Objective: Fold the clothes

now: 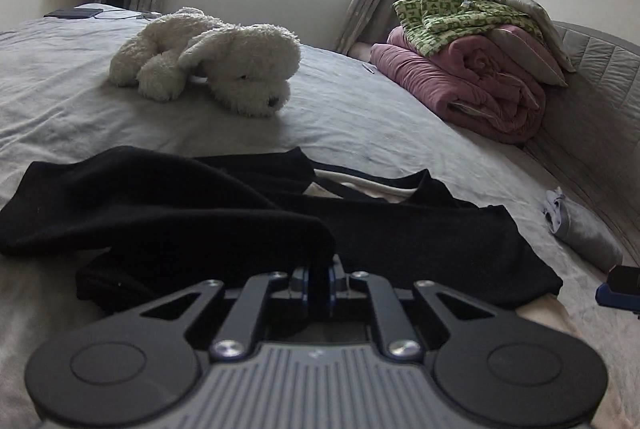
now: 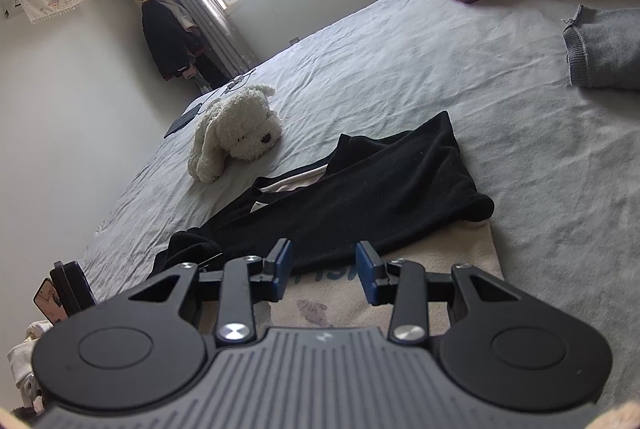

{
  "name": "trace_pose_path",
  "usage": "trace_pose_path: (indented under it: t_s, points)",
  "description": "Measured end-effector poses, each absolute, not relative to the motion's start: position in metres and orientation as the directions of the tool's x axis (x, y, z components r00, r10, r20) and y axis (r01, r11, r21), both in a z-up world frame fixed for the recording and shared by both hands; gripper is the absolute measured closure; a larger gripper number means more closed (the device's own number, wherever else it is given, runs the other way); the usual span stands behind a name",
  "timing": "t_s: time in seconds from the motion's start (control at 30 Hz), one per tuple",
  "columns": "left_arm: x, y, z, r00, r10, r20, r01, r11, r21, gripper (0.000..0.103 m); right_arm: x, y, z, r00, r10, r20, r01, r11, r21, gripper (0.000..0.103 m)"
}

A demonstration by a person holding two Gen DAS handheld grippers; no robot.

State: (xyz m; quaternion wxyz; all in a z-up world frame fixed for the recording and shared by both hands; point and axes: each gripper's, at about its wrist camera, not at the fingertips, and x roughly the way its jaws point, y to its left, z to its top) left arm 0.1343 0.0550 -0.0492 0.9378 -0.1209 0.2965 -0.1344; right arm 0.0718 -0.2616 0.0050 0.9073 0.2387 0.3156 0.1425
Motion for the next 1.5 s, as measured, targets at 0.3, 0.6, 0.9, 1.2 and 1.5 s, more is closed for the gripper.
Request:
trace_pose_path:
  t_s: [0.3,0.6,0.9,1.2,1.5]
  points:
    - [0.11,0.06,0.006,0.708,-0.32,-0.629,0.148,0.939,-0.312,0.052,0.072,-0.258,0.006,0.748,0.434,-0.502,-0.129,0.837,0.531,0.06]
    - [0.077,0.099,0.026,0.711,-0.14,-0.689,-0.001,0.98,-0.2,0.039,0.07,-0.241,0.011,0.732,0.449,-0.513,-0.172,0.85,0.499,0.059]
    - [0.089,0.148,0.017,0.642,0.035,-0.766,-0.167,0.981,-0.095,0.038,0.072,-0.155,0.019,0.71,0.459,-0.534,-0.385,0.888,0.251,0.058]
    - [0.087,0.2,0.022,0.614,0.026,-0.789,-0.274,0.944,-0.182,0.034,0.097,-0.049,0.014,0.671,0.481,-0.564,-0.583,0.813,0.0,0.058]
    - [0.085,0.23,0.031,0.645,-0.006,-0.764,-0.342,0.892,-0.296,0.031,0.127,0.04,-0.016,0.64,0.47,-0.608,-0.708,0.669,-0.227,0.058]
